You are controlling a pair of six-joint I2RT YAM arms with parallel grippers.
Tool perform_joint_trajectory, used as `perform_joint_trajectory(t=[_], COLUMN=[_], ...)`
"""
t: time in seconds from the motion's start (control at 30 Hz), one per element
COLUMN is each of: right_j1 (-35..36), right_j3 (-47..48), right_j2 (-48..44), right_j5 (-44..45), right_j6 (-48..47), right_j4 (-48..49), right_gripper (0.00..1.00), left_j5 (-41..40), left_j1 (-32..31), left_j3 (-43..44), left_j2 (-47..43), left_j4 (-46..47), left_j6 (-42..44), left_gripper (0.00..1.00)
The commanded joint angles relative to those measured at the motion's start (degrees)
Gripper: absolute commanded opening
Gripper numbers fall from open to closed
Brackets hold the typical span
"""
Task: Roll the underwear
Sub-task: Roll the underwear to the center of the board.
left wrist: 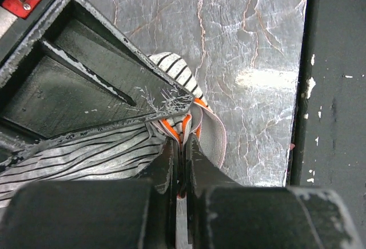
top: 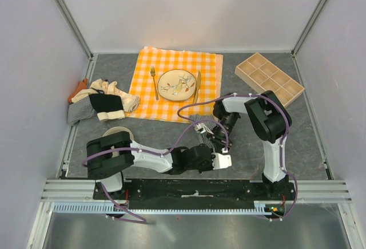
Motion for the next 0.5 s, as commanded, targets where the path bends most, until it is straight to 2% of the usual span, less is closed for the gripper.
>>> perform_joint_trajectory(t=[0.0,0.03,0.2,0.27,0.37,0.4,0.47], right_j1=[-1.8,-2.6,-8.9,-10.8,-13.9,-14.7,-14.8], right_j3=[0.7,0.8,0.1,-0.3,-0.8,-0.9,-1.9], right_j2=[-5.2,-7.2,-14.5,-16.2,-20.0,-21.2,-25.1], right_j5=[-1.7,-1.7,-1.2,-0.9,0.1,0.3,0.9], right_j6=[1.7,2.4,3.9,3.6,2.9,2.7,3.0], right_j4=[2.7,3.3,5.7,6.0,6.4,6.5,7.8], right_gripper=[0.26,0.33,0.44,0.45,0.45,0.45,0.44], left_j5=[6.7,8.2,20.3,23.6,31.3,37.4,42.2], left_j1=[2.7,3.4,9.0,11.8,16.4,17.9,22.0], left_j3=[0.0,-0.2,-1.6,-1.8,-0.9,-0.5,1.4], left_j2=[0.2,-0.4,-1.1,-0.6,0.6,2.5,5.0], left_j4=[-1.7,-1.7,-1.6,-1.6,-2.1,-2.8,-3.9], left_j6=[-7.0,-8.1,-15.0,-16.2,-22.4,-25.8,-29.6], left_gripper=[0.02,0.02,0.02,0.02,0.02,0.02,0.02])
